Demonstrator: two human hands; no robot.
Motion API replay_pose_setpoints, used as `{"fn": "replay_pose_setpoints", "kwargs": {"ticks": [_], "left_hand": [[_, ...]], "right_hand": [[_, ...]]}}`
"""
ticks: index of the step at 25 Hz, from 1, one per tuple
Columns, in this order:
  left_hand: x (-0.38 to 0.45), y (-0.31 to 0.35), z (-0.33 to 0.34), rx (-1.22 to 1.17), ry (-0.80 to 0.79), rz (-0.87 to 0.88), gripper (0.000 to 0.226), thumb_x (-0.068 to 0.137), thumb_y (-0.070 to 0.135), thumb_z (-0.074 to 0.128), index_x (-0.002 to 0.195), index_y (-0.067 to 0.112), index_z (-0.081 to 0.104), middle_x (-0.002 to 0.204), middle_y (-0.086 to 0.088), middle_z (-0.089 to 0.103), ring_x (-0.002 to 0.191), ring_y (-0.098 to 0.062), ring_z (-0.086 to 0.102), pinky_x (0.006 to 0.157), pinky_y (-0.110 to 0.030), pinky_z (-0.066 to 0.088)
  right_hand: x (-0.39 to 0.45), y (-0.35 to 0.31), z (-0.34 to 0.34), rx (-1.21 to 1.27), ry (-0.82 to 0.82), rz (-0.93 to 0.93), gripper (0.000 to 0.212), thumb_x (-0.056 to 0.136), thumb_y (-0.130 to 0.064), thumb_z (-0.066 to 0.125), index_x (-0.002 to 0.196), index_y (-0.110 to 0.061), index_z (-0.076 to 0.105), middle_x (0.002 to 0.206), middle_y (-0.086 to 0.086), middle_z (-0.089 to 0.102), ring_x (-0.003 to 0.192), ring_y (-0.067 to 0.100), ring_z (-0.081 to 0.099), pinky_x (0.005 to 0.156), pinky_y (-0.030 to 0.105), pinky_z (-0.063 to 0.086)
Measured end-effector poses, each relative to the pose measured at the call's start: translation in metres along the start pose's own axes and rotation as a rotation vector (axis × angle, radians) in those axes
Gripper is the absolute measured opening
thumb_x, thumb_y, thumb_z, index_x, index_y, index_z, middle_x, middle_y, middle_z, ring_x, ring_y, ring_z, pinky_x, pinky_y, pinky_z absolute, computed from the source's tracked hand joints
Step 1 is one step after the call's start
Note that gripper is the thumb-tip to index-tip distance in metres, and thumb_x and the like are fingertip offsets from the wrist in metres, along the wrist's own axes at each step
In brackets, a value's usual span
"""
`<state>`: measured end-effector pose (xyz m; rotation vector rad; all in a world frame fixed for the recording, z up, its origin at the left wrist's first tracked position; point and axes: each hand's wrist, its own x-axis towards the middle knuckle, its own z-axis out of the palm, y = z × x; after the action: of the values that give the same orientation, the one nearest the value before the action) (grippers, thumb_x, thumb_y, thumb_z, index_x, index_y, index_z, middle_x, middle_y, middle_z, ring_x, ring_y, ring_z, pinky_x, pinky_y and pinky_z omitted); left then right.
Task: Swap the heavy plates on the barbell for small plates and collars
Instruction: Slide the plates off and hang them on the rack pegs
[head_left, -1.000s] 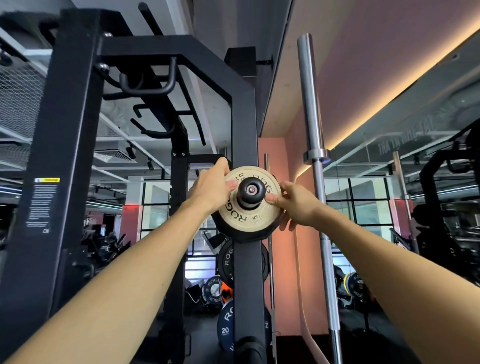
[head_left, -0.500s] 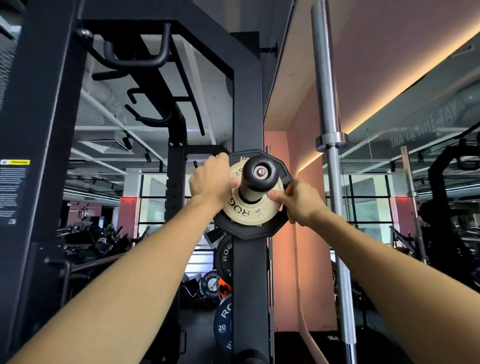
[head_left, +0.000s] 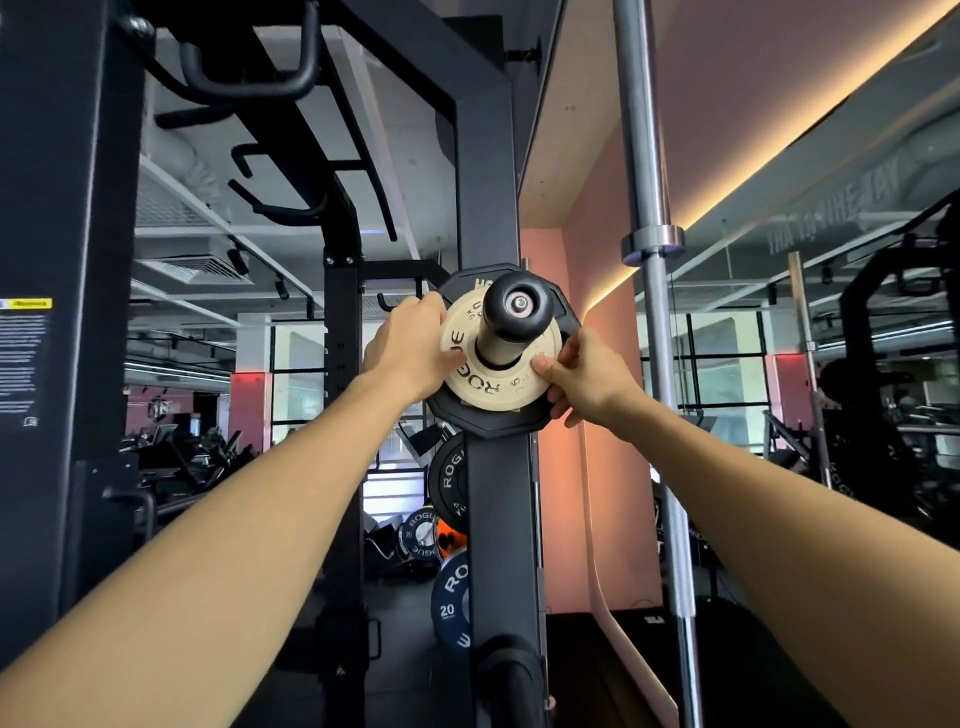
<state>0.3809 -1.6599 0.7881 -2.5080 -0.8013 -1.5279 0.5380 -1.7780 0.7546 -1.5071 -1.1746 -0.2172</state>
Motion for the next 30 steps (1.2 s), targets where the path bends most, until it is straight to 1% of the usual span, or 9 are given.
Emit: {"fn": "replay_pose_setpoints", "kwargs": {"ticks": [2, 4, 6, 9, 13, 18, 24, 27, 30], "left_hand": [[-0.011, -0.007, -0.008, 0.047, -0.077, -0.001, 0.039, 0.076, 0.027, 0.076, 0.108, 0.023, 0.054, 0.111, -0.004, 0.050, 0.103, -0.030, 0.055, 0.086, -0.044, 0.050], [-0.025, -0.018, -0.015, 0.144, -0.166, -0.022, 0.050, 0.077, 0.036, 0.076, 0.122, 0.030, 0.054, 0.119, -0.003, 0.048, 0.108, -0.030, 0.055, 0.089, -0.044, 0.050], [-0.041, -0.030, -0.019, 0.191, -0.253, -0.035, 0.060, 0.077, 0.049, 0.074, 0.129, 0.033, 0.049, 0.123, -0.002, 0.048, 0.112, -0.029, 0.054, 0.091, -0.044, 0.049], [-0.073, -0.040, -0.030, 0.190, -0.327, -0.058, 0.065, 0.075, 0.059, 0.070, 0.130, 0.032, 0.047, 0.128, -0.002, 0.052, 0.112, -0.025, 0.055, 0.089, -0.042, 0.050], [-0.128, -0.038, -0.062, 0.178, -0.372, -0.116, 0.062, 0.078, 0.062, 0.066, 0.127, 0.028, 0.051, 0.119, -0.002, 0.055, 0.107, -0.023, 0.055, 0.083, -0.034, 0.047], [-0.199, -0.042, -0.112, 0.277, -0.458, -0.210, 0.062, 0.077, 0.067, 0.062, 0.125, 0.030, 0.052, 0.116, 0.000, 0.053, 0.106, -0.024, 0.054, 0.087, -0.038, 0.048], [-0.266, -0.063, -0.199, 0.424, -0.475, -0.352, 0.065, 0.074, 0.074, 0.058, 0.125, 0.034, 0.050, 0.112, 0.002, 0.048, 0.107, -0.024, 0.053, 0.091, -0.043, 0.047], [-0.298, -0.087, -0.261, 0.477, -0.439, -0.440, 0.063, 0.073, 0.073, 0.059, 0.122, 0.034, 0.051, 0.107, 0.003, 0.047, 0.101, -0.022, 0.052, 0.089, -0.042, 0.047], [-0.342, -0.119, -0.323, 0.502, -0.429, -0.533, 0.064, 0.072, 0.071, 0.061, 0.122, 0.032, 0.052, 0.110, 0.003, 0.049, 0.105, -0.023, 0.053, 0.092, -0.042, 0.047]], "right_hand": [[-0.009, 0.001, -0.001, -0.037, -0.024, 0.006, 0.029, 0.094, -0.031, 0.060, 0.097, -0.009, 0.041, 0.079, 0.012, 0.062, 0.061, 0.025, 0.060, 0.052, 0.039, 0.054], [-0.018, -0.001, -0.004, -0.131, -0.050, -0.009, 0.029, 0.092, -0.036, 0.061, 0.098, -0.012, 0.047, 0.088, 0.010, 0.063, 0.076, 0.027, 0.061, 0.067, 0.043, 0.055], [-0.032, -0.004, -0.007, -0.223, -0.080, -0.045, 0.027, 0.092, -0.037, 0.061, 0.100, -0.014, 0.050, 0.094, 0.004, 0.060, 0.088, 0.024, 0.058, 0.075, 0.035, 0.047], [-0.060, -0.009, -0.011, -0.336, -0.185, -0.103, 0.038, 0.093, -0.038, 0.059, 0.119, -0.011, 0.050, 0.107, -0.004, 0.055, 0.101, 0.015, 0.053, 0.083, 0.025, 0.037], [-0.101, -0.005, -0.011, -0.438, -0.341, -0.080, 0.059, 0.090, -0.051, 0.058, 0.134, -0.014, 0.044, 0.135, 0.004, 0.054, 0.122, 0.024, 0.052, 0.103, 0.037, 0.041], [-0.156, -0.010, 0.001, -0.446, -0.457, -0.061, 0.073, 0.078, -0.069, 0.053, 0.135, -0.024, 0.042, 0.144, 0.000, 0.048, 0.125, 0.024, 0.050, 0.105, 0.046, 0.040], [-0.212, -0.057, 0.046, -0.374, -0.598, -0.132, 0.065, 0.082, -0.066, 0.055, 0.134, -0.028, 0.043, 0.144, 0.000, 0.046, 0.127, 0.025, 0.048, 0.108, 0.046, 0.036], [-0.239, -0.106, 0.088, -0.288, -0.662, -0.208, 0.066, 0.084, -0.063, 0.057, 0.137, -0.026, 0.042, 0.146, 0.003, 0.044, 0.131, 0.026, 0.045, 0.109, 0.045, 0.035], [-0.277, -0.157, 0.141, -0.197, -0.737, -0.253, 0.060, 0.082, -0.064, 0.058, 0.130, -0.030, 0.047, 0.139, -0.004, 0.050, 0.129, 0.021, 0.047, 0.108, 0.043, 0.036]]}}
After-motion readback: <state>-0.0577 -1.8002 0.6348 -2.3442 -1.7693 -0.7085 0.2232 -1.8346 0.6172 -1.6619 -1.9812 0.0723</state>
